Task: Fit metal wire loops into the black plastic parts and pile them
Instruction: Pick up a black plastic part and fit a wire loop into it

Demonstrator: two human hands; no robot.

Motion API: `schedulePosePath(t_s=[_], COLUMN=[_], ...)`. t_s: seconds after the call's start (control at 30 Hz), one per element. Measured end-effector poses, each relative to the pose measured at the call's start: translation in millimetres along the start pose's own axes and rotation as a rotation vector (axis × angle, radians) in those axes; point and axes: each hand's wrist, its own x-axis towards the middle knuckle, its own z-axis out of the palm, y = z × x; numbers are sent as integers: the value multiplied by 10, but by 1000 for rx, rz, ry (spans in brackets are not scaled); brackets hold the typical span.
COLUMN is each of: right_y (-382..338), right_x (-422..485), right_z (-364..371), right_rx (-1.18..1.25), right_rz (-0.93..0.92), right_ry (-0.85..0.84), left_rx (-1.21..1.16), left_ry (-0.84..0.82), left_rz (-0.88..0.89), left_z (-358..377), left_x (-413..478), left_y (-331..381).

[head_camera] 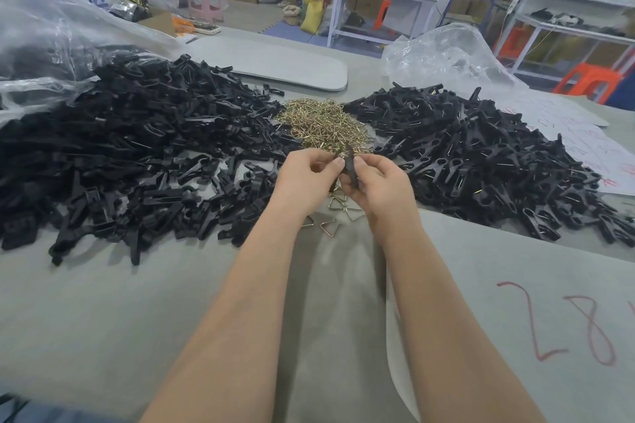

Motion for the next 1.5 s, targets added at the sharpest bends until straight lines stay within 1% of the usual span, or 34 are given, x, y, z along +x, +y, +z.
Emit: schedulePosePath(t_s=[0.07,0.13,0.27,0.47,0.6,0.77,0.97,1.03,1.13,1.23,1.27,1.33,1.4,1.43,1.47,1.5], right_y=[18,14,-13,-50,-51,-62,-71,-83,-122,-156,-156,-156,-133,-105,-71,-35], right_x=[-6,-26,-63,-60,-69,-77,-57,-66,-93,-101,-99,-85,-67,-51,-26,0], right_z=[0,3,-7,-42,-39,-40,-56,-54,-68,-107,-106,-89,-72,-80,-104,-133], right_rx=[-315,-542,-683,-590,-655,-626,-694,-681,-562,-340,-275,-131,-51,-124,-304,-550], right_rz=[-162,-287,-395,-363,-388,-389,-398,-404,-369,-222,-170,-75,-32,-63,-131,-210], right_ry=[35,30,-17,-29,-50,-29,-8,-35,-128,-234,-240,-194,-104,-47,11,47], left_rx=[-83,-141,-171,-255,-256,-276,-389,-427,-487,-521,-532,-582,-693,-794,-921,-1062], left_ry=[18,16,-23,-52,-48,-50,-54,-52,-63,-110,-148,-193,-134,-80,-28,12], left_rz=[-22,-25,-5,-8,-9,-12,-5,-13,-42,-85,-94,-89,-101,-130,-171,-217], left_z=[-10,-21,-20,-36,-41,-34,-42,-50,-52,-81,-93,-92,-81,-89,-116,-151], left_x=[1,5,-1,-11,-13,-4,5,9,14,35,36,31,31,33,37,42], left_y=[6,6,12,15,6,-2,-13,-9,9,4,6,15,31,45,56,63])
